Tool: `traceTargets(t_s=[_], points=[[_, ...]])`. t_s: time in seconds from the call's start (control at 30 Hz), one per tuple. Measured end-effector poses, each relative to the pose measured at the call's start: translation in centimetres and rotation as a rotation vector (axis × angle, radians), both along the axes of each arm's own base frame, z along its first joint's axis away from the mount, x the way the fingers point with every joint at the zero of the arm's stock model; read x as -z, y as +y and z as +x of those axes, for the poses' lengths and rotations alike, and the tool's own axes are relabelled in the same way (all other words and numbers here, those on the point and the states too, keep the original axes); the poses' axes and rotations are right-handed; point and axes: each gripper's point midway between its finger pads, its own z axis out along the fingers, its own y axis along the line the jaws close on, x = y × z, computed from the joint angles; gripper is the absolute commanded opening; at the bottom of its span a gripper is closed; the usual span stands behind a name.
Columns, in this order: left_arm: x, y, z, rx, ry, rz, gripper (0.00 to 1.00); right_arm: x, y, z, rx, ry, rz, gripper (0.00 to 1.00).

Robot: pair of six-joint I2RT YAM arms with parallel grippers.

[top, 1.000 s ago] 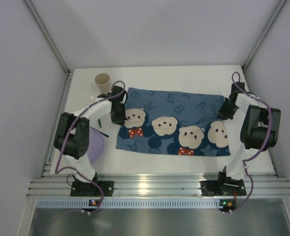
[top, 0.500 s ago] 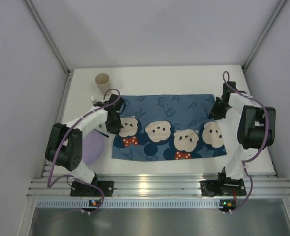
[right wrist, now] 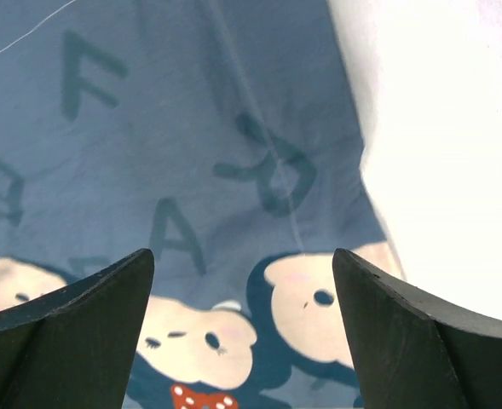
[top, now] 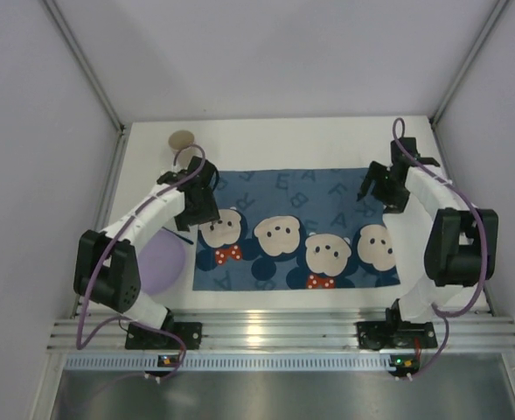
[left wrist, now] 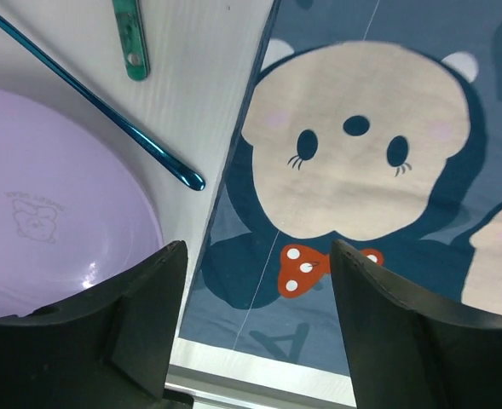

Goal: Set the dinner table for one person

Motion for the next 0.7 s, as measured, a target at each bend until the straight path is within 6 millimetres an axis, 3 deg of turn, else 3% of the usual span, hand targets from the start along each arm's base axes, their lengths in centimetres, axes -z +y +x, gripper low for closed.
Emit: traceTargets(t_s=[0.2,0.33,0.5,0.7], points=[[-3.6,1.0,2.5,0.002,-0.105,0.039,0.72,-4.9,2.3,-0.9,-0.067,-0.098,-0.007,0.86],[-4.2,4.7,4.2,-0.06,-0.129,0.05,0.7,-7.5,3.2,-1.9,-0.094,-0.157,-0.003,0.86],[-3.4,9.7,6.4,-0.147,-0.15,0.055,0.69,-9.0,3.6,-3.9,-0.112,-0.189,0.002,0.86],[0.7,10.4,8.9,-0.114,-0.107,0.008,0.68,-7.8,3.2,-6.4,-0.109,-0.128,-0.012,0.86]])
